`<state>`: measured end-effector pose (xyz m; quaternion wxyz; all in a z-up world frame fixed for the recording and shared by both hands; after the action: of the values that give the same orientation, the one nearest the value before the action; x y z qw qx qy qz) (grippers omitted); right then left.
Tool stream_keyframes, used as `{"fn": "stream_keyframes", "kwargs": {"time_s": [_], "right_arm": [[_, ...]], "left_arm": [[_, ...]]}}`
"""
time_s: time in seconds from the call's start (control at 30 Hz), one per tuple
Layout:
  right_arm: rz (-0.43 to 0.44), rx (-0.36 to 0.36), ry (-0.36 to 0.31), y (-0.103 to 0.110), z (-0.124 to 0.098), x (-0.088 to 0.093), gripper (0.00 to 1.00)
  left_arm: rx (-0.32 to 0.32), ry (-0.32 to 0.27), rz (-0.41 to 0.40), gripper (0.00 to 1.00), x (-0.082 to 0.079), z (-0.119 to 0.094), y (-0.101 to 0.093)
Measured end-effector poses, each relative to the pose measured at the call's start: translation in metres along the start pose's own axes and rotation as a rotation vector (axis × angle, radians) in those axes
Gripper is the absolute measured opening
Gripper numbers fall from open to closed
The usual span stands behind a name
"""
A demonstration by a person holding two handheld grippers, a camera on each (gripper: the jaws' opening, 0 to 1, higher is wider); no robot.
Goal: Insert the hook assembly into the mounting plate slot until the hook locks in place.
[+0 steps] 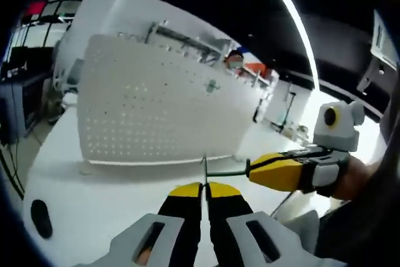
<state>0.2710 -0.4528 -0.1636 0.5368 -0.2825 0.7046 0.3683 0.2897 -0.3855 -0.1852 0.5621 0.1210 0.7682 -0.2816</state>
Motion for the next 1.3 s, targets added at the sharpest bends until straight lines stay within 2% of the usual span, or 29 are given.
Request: {"fn": "stream_keyframes", "kwargs": {"time_s": [0.07, 0.17, 0.47, 0.6, 0.93, 1.03, 1.1, 1.3], "right_arm": [[0.041, -0.003, -0.005, 0.002, 0.0, 0.0, 0.01], [0.047, -0.004, -0.004, 0.002, -0.002, 0.0, 0.03], [0.125, 0.033, -0.025, -0.003, -0.008, -0.007, 0.1], [0.184, 0.034, -0.05, -0.002, -0.008, -0.009, 0.09], [0.233, 0.048, -0.083, -0.001, -0.007, -0.015, 0.07], [0.295, 0.059, -0.108, -0.004, -0.008, -0.017, 0.05], [0.333, 0.037, -0.118, 0.0, -0.007, -0.018, 0.03], [0.317, 0.056, -0.123, 0.0, -0.007, -0.017, 0.02]], "left_arm": [[0.003, -0.002, 0.016, 0.02, -0.003, -0.001, -0.001], [-0.002, 0.011, 0.065, 0.02, -0.002, -0.001, -0.002], [0.016, 0.002, 0.093, 0.02, -0.002, 0.0, -0.012], [0.038, -0.007, 0.103, 0.02, -0.003, 0.001, -0.021], [0.075, -0.049, 0.135, 0.02, -0.009, 0.0, -0.036], [0.078, -0.06, 0.134, 0.02, -0.012, 0.0, -0.038], [0.081, -0.06, 0.137, 0.02, -0.012, 0.0, -0.04], [0.076, -0.06, 0.152, 0.02, -0.012, -0.001, -0.04]]}}
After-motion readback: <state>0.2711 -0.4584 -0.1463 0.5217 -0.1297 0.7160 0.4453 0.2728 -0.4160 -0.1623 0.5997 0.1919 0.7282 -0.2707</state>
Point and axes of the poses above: the point that each gripper's makers call its tool centre point, and the gripper's own axes: z roughly forward along the fingers, y roughly to its left, x roughly out of its underside, the point moved 3 cm from there along -z, roughly backward along the fingers, and after that the axes turned 4 degrees about -y, right-handed, at the moved point
